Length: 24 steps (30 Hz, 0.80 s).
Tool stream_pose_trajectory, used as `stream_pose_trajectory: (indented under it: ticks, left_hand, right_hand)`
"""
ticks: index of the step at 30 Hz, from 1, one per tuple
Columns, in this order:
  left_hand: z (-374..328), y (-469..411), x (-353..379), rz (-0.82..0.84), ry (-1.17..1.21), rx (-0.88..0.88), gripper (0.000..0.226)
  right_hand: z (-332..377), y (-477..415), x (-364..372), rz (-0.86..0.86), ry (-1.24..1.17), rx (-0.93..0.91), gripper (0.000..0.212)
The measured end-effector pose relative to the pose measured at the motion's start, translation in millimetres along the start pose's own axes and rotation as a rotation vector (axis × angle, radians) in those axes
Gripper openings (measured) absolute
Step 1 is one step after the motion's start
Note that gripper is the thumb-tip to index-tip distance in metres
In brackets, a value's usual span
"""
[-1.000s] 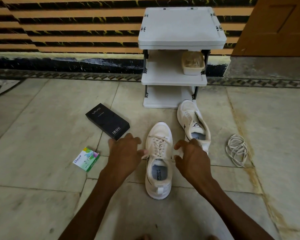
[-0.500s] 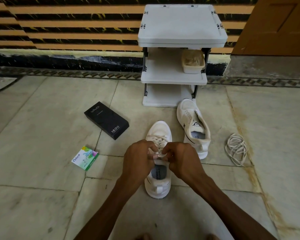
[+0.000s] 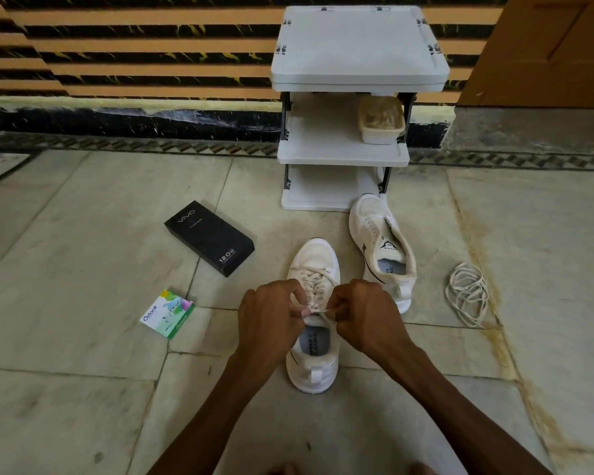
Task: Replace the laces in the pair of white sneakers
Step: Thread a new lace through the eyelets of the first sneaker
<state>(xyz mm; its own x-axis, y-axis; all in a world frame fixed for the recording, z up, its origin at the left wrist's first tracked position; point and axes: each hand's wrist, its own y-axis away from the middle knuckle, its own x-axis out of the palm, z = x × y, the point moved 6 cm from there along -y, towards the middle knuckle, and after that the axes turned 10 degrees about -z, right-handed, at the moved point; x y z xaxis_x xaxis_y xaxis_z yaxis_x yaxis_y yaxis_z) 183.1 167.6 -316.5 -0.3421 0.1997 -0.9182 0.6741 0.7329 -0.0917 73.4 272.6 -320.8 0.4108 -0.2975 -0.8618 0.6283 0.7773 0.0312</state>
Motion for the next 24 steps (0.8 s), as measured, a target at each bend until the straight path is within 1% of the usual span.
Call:
stream_pose_trajectory:
  ticks: [2, 3, 4, 5, 7, 8, 10, 13, 16, 20, 24]
  left_hand:
    - [5.8, -2.1, 0.6, 0.065, -0.055, 0.015, 0.014]
    - [10.3, -3.2, 0.4, 0.103, -0.042, 0.006, 0.012]
    - [14.8, -4.8, -0.2, 0.146, 0.019, -0.012, 0.008]
    - [18.3, -5.8, -1.1, 0.188, 0.125, -0.036, 0.008]
    - [22.9, -5.5, -4.2, 0.267, 0.401, -0.120, 0.018]
    - [22.8, -5.0, -6.7, 0.301, 0.536, -0.167, 0.022]
    - [18.8, -4.4, -11.2, 0.339, 0.746, -0.213, 0.027]
    - [13.2, -5.7, -14.3, 0.308, 0.967, -0.231, 0.023]
    - [11.9, -4.3, -7.4, 0.289, 1.111, -0.273, 0.016]
    - [8.9, -0.3, 2.9, 0.292, 1.159, -0.295, 0.019]
    - [6.2, -2.3, 6.1, 0.201, 1.229, -0.384, 0.019]
  right_hand:
    - [-1.9, -0.1, -2.2, 0.058, 0.023, -0.003, 0.013]
    - [-3.1, -0.6, -3.5, 0.090, 0.034, 0.000, 0.013]
    - [-4.3, -1.4, -5.4, 0.120, 0.028, 0.007, 0.012]
    - [-4.9, -2.6, -8.0, 0.146, 0.000, 0.015, 0.013]
    - [-4.4, -4.3, -16.0, 0.181, -0.104, 0.044, 0.022]
    - [-3.9, -5.0, -20.8, 0.184, -0.172, 0.064, 0.028]
    - [-3.3, -6.2, -29.3, 0.167, -0.322, 0.111, 0.031]
    - [-4.4, -5.3, -32.5, 0.160, -0.521, 0.188, 0.027]
    - [-6.8, -2.6, -27.5, 0.164, -0.625, 0.234, 0.025]
    - [-10.0, -2.4, -23.2, 0.151, -0.764, 0.278, 0.019]
    - [-6.9, -4.5, -24.3, 0.095, -0.915, 0.284, 0.016]
